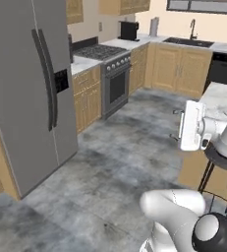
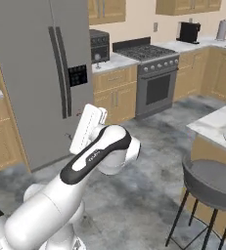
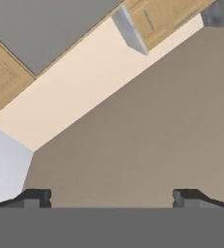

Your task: Retrieve the wine glasses from the counter and place one next to each plate.

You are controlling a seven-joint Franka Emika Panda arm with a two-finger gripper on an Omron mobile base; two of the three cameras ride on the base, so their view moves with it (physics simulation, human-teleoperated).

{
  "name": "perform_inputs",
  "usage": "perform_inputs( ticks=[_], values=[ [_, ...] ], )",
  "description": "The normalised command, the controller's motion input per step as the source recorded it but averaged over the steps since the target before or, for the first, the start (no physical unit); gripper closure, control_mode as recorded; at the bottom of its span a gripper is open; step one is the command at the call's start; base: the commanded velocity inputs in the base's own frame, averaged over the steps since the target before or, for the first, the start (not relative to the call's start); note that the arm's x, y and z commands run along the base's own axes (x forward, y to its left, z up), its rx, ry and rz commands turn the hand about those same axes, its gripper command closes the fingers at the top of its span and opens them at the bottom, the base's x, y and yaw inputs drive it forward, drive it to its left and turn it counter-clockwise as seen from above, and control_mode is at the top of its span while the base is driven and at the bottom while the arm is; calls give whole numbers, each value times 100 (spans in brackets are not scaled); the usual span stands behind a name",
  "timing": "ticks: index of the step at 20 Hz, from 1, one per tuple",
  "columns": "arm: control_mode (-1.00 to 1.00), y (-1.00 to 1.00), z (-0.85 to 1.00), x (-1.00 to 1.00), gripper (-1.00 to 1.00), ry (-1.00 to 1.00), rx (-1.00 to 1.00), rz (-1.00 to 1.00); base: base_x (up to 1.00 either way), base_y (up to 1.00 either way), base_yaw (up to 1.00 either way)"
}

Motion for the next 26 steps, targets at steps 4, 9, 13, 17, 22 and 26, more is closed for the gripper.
perform_inputs(
  ticks=[4, 9, 13, 17, 22, 26],
  values=[
    [100, 0, 0, 0, -100, 0, 0, 0, 100, 85, 40],
    [100, 0, 0, 0, -100, 0, 0, 0, 100, 9, 40],
    [100, 0, 0, 0, -100, 0, 0, 0, 100, -1, 32],
    [100, 0, 0, 0, -100, 0, 0, 0, 100, -42, 19],
    [100, 0, 0, 0, -100, 0, 0, 0, 100, -78, 11],
    [100, 0, 0, 0, -100, 0, 0, 0, 100, -72, 4]
  ],
)
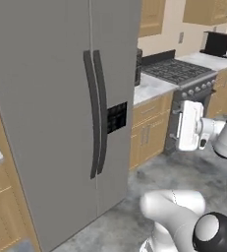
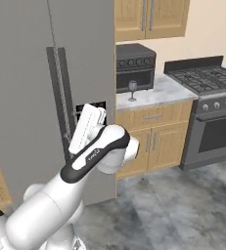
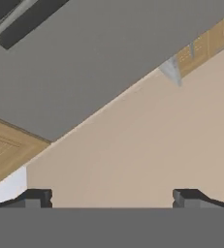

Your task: Retrieve the wine glasses from the counter and place one next to each plate.

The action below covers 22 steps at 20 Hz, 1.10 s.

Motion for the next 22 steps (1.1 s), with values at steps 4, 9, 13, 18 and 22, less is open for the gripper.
perform_inputs(
  ticks=[4, 9, 13, 18, 22],
  values=[
    [100, 0, 0, 0, -100, 0, 0, 0, 100, 0, 0],
    [100, 0, 0, 0, -100, 0, 0, 0, 100, -29, 1],
    [100, 0, 0, 0, -100, 0, 0, 0, 100, -100, 22],
    [100, 0, 0, 0, -100, 0, 0, 0, 99, -73, 49],
    [100, 0, 0, 0, -100, 0, 0, 0, 65, -61, 61]
  ],
)
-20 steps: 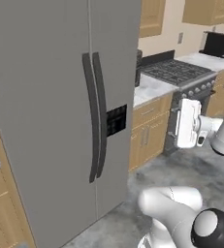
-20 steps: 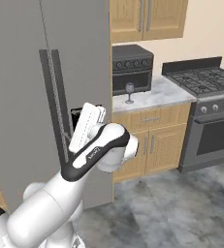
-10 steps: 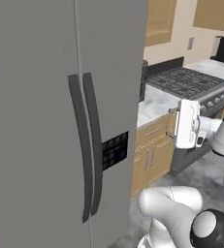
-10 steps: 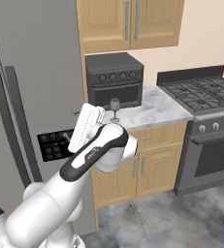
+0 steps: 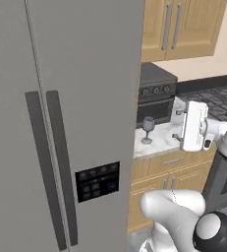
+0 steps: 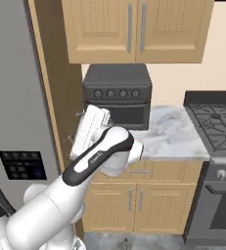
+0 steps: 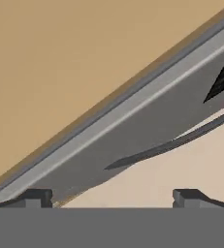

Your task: Retrieve the wine glasses from the counter and place one next to each plate.

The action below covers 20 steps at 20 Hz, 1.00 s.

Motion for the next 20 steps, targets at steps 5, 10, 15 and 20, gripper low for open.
perform_inputs(
  ticks=[5, 10, 15, 20],
  values=[
    [100, 0, 0, 0, -100, 0, 0, 0, 47, -68, 54],
    [100, 0, 0, 0, -100, 0, 0, 0, 4, -53, 50],
    [100, 0, 0, 0, -100, 0, 0, 0, 0, -35, 13],
    [100, 0, 0, 0, -100, 0, 0, 0, 2, -38, 5]
  ],
)
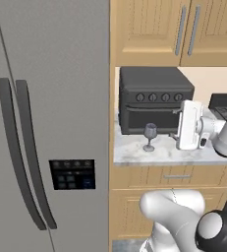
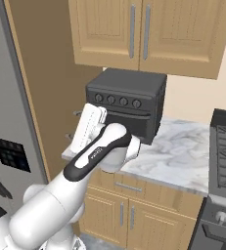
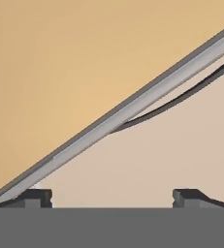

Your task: Retrieve the wine glasses from the counter and place one next to each plate.

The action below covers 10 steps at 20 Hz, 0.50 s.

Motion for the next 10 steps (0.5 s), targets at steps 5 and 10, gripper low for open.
perform_inputs(
  ticks=[5, 10],
  values=[
    [-100, -18, -8, 4, -100, 9, 0, 0, 5, -18, 0],
    [-100, -55, -24, 21, -100, 29, 0, 0, 0, 0, 0]
  ],
)
